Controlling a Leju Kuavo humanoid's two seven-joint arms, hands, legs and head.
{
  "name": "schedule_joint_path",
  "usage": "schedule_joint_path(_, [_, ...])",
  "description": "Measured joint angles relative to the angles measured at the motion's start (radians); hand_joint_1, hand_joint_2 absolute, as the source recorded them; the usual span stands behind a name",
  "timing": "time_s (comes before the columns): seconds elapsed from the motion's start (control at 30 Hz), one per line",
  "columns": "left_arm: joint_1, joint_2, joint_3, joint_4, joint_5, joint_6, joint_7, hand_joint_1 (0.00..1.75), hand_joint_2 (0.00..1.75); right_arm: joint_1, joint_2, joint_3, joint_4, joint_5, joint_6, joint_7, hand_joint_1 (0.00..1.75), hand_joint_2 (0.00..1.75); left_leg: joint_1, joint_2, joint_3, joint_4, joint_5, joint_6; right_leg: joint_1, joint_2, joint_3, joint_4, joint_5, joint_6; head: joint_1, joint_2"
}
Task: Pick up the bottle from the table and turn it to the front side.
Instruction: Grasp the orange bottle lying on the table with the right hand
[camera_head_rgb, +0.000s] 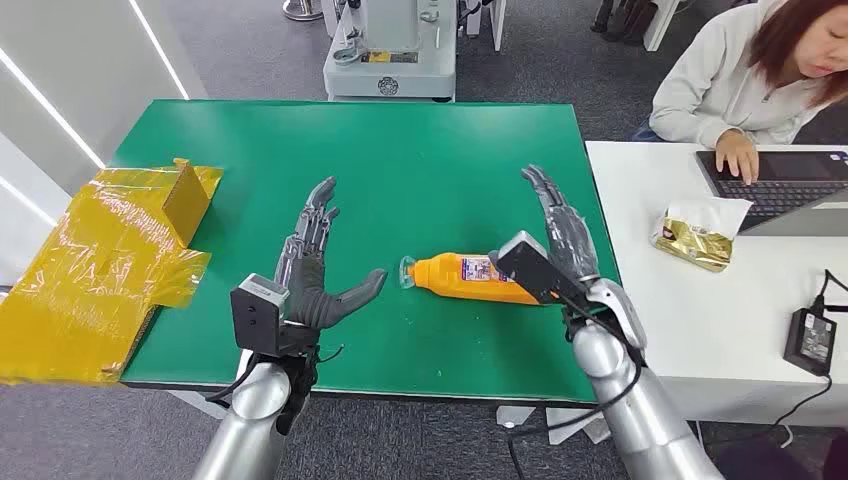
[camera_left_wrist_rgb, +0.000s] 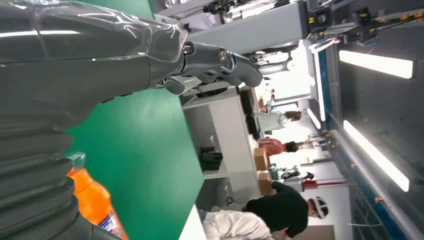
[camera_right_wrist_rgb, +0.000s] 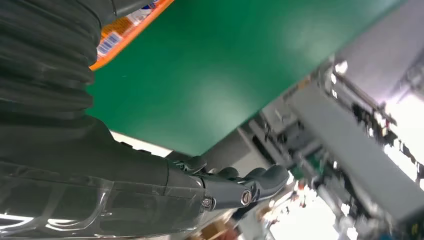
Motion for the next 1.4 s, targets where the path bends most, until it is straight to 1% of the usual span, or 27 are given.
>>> schedule_joint_path(0.07, [-0.006, 0.003, -0.001, 0.01, 0.001, 0.0, -0.004, 0.0, 1.75, -0.051, 0.0, 0.015, 0.063, -0.001, 0.04, 0.004, 0.0, 1.75, 0.0, -0.001, 0.0, 0.0, 0.001, 0.0, 0.0, -0.001, 0.0, 0.0, 0.001, 0.0, 0.0, 0.0])
schedule_joint_path(0.2, [-0.03, 0.014, -0.008, 0.05, 0.002, -0.008, -0.011, 0.0, 1.75, -0.244, 0.006, 0.106, 0.323, 0.01, 0.214, 0.026, 0.0, 1.75, 0.0, -0.002, -0.001, 0.0, 0.004, 0.0, 0.0, -0.002, 0.0, 0.0, 0.002, 0.0, 0.0, 0.0])
schedule_joint_path(0.27, [-0.04, 0.019, -0.014, 0.063, 0.002, -0.011, -0.011, 0.0, 1.75, -0.315, 0.012, 0.16, 0.424, 0.021, 0.281, 0.043, 0.0, 1.75, 0.0, -0.002, -0.001, 0.0, 0.004, 0.0, 0.0, -0.003, 0.0, 0.0, 0.002, 0.0, 0.0, 0.0])
schedule_joint_path(0.37, [-0.05, 0.025, -0.017, 0.08, 0.004, -0.013, -0.015, 0.0, 1.75, -0.383, 0.018, 0.233, 0.536, 0.015, 0.352, 0.069, 0.0, 1.75, 0.0, -0.003, -0.001, 0.0, 0.004, 0.0, 0.0, -0.003, 0.0, 0.0, 0.002, 0.0, 0.0, 0.0])
schedule_joint_path(0.47, [-0.051, 0.029, -0.017, 0.091, 0.014, -0.015, -0.02, 0.0, 1.75, -0.425, 0.018, 0.276, 0.608, -0.012, 0.384, 0.078, 0.0, 1.75, 0.0, -0.003, -0.001, 0.0, 0.003, 0.0, 0.0, -0.003, 0.0, 0.0, 0.002, 0.0, 0.0, 0.0])
schedule_joint_path(0.63, [-0.05, 0.036, -0.017, 0.097, 0.035, -0.031, -0.021, 0.0, 1.75, -0.468, 0.017, 0.32, 0.676, -0.041, 0.43, 0.078, 0.0, 1.75, 0.0, -0.002, -0.001, 0.0, 0.003, 0.001, 0.0, -0.002, 0.0, 0.0, 0.002, 0.0, 0.0, 0.0])
schedule_joint_path(0.77, [-0.051, 0.043, -0.017, 0.098, 0.064, -0.057, -0.012, 0.0, 1.75, -0.481, 0.01, 0.357, 0.693, -0.074, 0.479, 0.088, 0.0, 1.75, 0.0, -0.003, -0.001, 0.0, 0.003, 0.001, 0.0, -0.003, 0.0, 0.0, 0.002, 0.0, 0.0, 0.0])
schedule_joint_path(1.07, [-0.054, 0.052, -0.017, 0.098, 0.123, -0.091, 0.0, 0.0, 1.75, -0.49, -0.034, 0.446, 0.694, -0.17, 0.541, 0.115, 0.0, 1.75, 0.0, -0.003, -0.001, 0.0, 0.003, 0.001, 0.0, -0.002, 0.0, 0.0, 0.002, 0.0, 0.0, 0.0])
schedule_joint_path(1.27, [-0.06, 0.052, -0.017, 0.101, 0.144, -0.104, 0.013, 0.0, 1.75, -0.491, -0.065, 0.514, 0.694, -0.196, 0.548, 0.118, 0.0, 1.75, 0.0, -0.002, -0.001, 0.0, 0.003, 0.001, 0.0, -0.002, 0.0, 0.0, 0.002, 0.0, 0.0, 0.0])
schedule_joint_path(1.4, [-0.061, 0.052, -0.017, 0.102, 0.159, -0.111, 0.024, 0.0, 1.75, -0.479, -0.078, 0.564, 0.697, -0.196, 0.528, 0.116, 0.0, 1.75, 0.0, -0.002, -0.001, 0.0, 0.003, 0.001, 0.0, -0.002, 0.0, 0.0, 0.002, 0.0, 0.0, 0.0])
